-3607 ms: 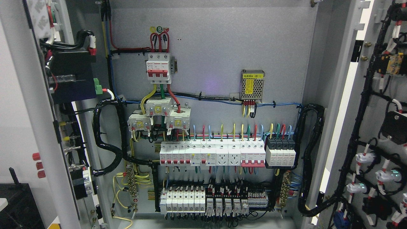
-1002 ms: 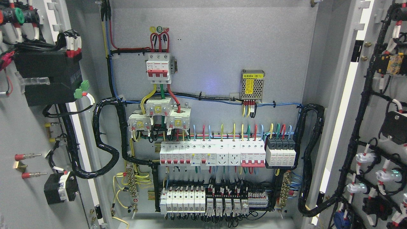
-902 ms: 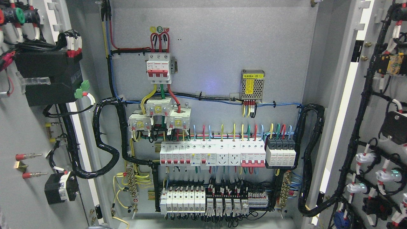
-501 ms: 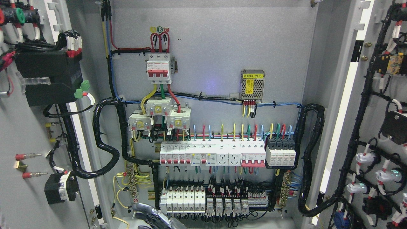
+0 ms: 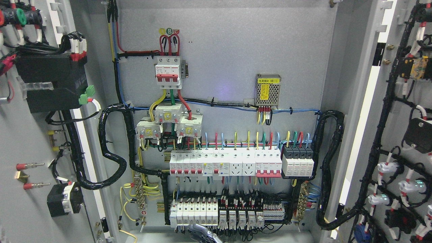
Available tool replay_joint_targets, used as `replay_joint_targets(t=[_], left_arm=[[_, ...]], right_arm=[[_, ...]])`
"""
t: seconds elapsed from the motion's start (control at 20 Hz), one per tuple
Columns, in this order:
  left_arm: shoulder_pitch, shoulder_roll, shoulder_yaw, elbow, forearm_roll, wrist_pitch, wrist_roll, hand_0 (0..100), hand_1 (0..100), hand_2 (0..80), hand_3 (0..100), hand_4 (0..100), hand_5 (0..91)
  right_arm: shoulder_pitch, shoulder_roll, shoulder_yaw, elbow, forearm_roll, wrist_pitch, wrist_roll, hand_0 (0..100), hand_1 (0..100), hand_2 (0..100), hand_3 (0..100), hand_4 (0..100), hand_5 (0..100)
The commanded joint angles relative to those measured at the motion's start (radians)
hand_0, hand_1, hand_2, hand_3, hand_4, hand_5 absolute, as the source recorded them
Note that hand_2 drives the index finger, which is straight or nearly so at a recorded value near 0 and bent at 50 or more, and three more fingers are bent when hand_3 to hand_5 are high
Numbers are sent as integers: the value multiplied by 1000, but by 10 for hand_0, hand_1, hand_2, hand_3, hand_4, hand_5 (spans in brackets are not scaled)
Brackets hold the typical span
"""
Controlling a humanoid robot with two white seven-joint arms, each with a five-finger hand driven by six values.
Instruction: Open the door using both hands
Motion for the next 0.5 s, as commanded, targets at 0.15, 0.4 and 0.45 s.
replay_joint_targets(t=[0.15,0.4,0.45], left_arm=[[63,54,-70,-391,13,-91,-1,120,389,0,0,0,0],[60,54,-70,-476,11,-150,0,120,389,0,0,0,0],[57,52,-70,-483,11,-180,0,120,389,0,0,0,0]], right_arm=[[184,-182,-172,-183,1,-95,0,120,389,0,0,0,0],[313,-215,-227,-255,1,-173,-2,120,389,0,0,0,0],[330,-223,-233,-258,1,-193,0,120,389,0,0,0,0]])
